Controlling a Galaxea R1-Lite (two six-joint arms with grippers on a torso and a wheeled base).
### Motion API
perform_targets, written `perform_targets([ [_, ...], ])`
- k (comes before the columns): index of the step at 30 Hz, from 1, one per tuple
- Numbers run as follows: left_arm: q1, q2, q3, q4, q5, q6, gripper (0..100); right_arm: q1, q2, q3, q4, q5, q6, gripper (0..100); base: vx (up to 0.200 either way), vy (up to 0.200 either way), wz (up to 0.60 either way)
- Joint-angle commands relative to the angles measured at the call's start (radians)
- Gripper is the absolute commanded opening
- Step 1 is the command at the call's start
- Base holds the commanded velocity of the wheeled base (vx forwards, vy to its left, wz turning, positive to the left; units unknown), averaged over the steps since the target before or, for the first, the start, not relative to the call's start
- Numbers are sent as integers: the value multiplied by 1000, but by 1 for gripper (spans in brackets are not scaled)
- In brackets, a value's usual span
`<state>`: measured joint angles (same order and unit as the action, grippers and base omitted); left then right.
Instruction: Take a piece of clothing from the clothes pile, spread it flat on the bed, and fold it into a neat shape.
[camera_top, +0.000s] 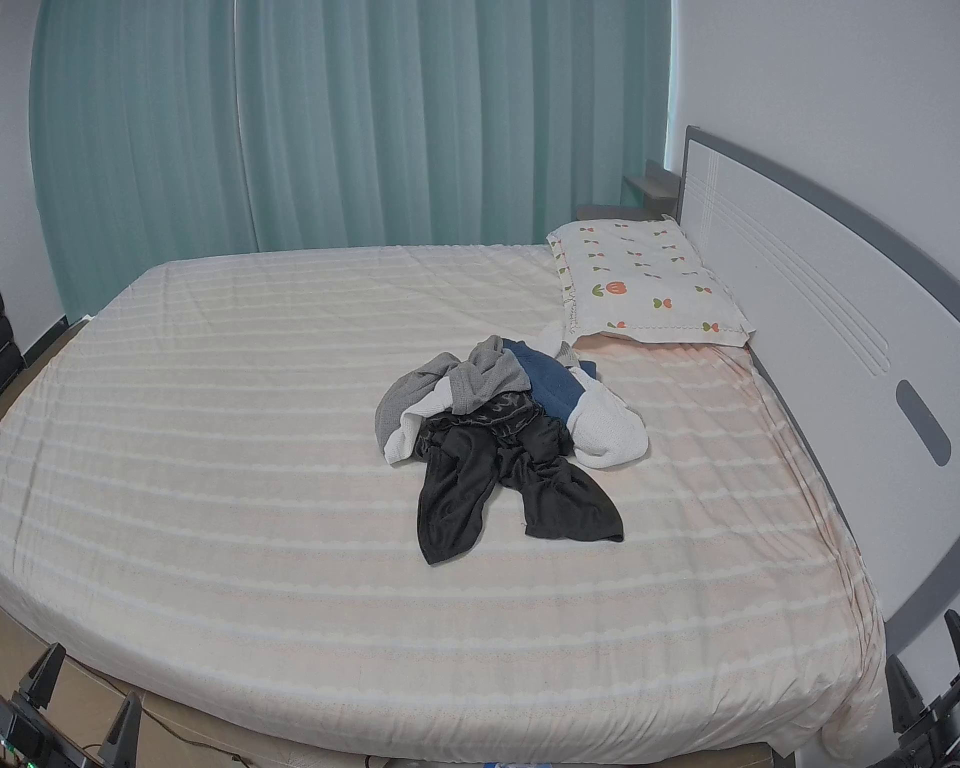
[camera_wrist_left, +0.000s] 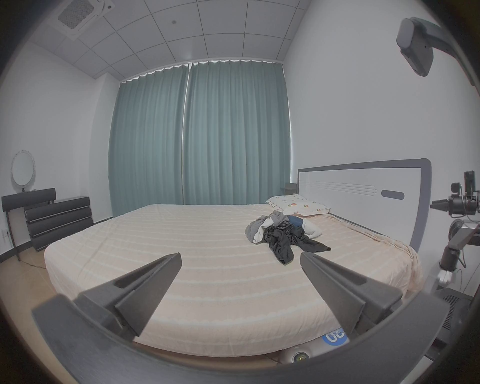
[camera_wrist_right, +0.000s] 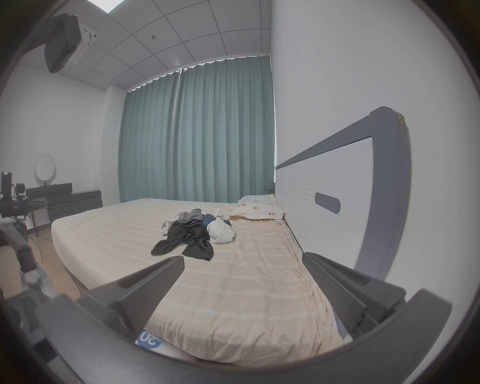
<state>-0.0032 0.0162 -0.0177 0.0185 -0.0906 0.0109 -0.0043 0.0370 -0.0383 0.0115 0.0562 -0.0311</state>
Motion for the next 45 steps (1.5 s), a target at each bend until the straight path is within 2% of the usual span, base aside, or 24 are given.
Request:
perform_targets([
  [1, -1, -12, 15, 0, 0, 0, 100, -33, 129, -270, 71, 102, 45, 100, 0, 0, 0],
  [4, -1, -12, 15, 0, 0, 0, 100, -48, 290, -345, 151, 162, 0, 100, 0, 0, 0],
  [8, -1, -12, 15, 0, 0, 0, 100, -37, 514, -357, 119, 172, 7, 100, 0, 0, 0],
  [11, -1, -12, 15, 0, 0, 0, 100, -20, 716, -354, 15, 172, 14, 100, 0, 0, 0],
  [14, -1, -12, 15, 0, 0, 0, 100, 61, 969, -357, -128, 163, 33, 100, 0, 0, 0],
  [17, -1, -12, 15, 0, 0, 0, 100, 116, 1147, -361, -240, 142, 95, 100, 0, 0, 0],
  [23, -1, -12, 15, 0, 0, 0, 100, 190, 1511, -399, -516, 28, 211, 100, 0, 0, 0],
  [24, -1, -12, 15, 0, 0, 0, 100, 193, 1520, -399, -524, 27, 214, 100, 0, 0, 0],
  [26, -1, -12, 15, 0, 0, 0, 100, 225, 1644, -436, -639, 2, 298, 100, 0, 0, 0],
  [29, -1, -12, 15, 0, -1, 0, 100, 236, 1687, -457, -673, -6, 330, 100, 0, 0, 0],
  [30, -1, -12, 15, 0, 0, 0, 100, 259, 1805, -542, -716, -50, 393, 100, 0, 0, 0],
  [31, -1, -12, 15, 0, 0, 0, 100, 259, 1811, -546, -716, -53, 395, 100, 0, 0, 0],
  [32, -1, -12, 15, 0, 0, 0, 100, 268, 1888, -609, -719, -99, 424, 100, 0, 0, 0],
  [34, -1, -12, 15, 0, 0, 0, 100, 276, 1960, -669, -719, -128, 462, 100, 0, 0, 0],
  [38, -1, -12, 15, 0, 0, 0, 100, 299, 2065, -779, -719, -136, 546, 100, 0, 0, 0],
  [45, -1, -12, 15, 0, 0, 0, 100, 334, 2261, -956, -723, -170, 589, 100, 0, 0, 0],
])
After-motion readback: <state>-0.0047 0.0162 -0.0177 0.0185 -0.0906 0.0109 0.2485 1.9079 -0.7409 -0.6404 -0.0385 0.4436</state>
